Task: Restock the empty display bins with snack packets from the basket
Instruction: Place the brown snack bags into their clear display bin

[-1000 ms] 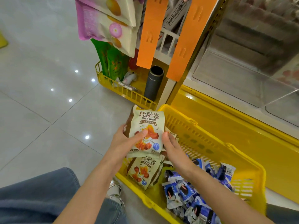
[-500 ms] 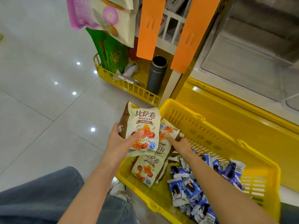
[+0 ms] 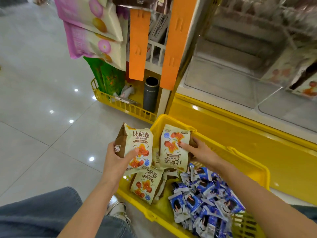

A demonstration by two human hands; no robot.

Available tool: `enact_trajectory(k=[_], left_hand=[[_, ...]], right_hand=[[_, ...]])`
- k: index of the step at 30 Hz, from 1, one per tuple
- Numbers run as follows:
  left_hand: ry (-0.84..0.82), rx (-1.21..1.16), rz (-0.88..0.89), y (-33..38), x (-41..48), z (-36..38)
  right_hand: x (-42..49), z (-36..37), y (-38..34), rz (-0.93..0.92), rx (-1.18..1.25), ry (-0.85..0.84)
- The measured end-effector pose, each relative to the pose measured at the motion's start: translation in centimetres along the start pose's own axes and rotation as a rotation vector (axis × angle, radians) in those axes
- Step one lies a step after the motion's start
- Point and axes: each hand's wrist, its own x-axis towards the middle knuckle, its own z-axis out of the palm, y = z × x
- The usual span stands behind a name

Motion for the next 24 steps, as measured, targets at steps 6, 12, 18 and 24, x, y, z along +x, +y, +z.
enact_trajectory(k=[6,12,18,24], left_hand=[[-0.103,0.058,0.004,0.3,-2.7,2.8],[-0.408,0.242,-0.002,-0.1,-6.2,5.1],[-0.631,0.108,-0.216,-0.4,-7.8,5.7],[-0.384,0.079,-0.068,-1.0,-8.5,7.3]], right_hand=[[-6.3,-2.5,-1.4,-0.010,-0.307,-0.270],[-9.7,-2.4,0.0,-0.075,-0.294,-0.248],[-11.5,-2.4,0.1,-0.130,-0.264,-0.221],[-12.1,-3.4,-0.5,-0.211,-0.308,-0.058]])
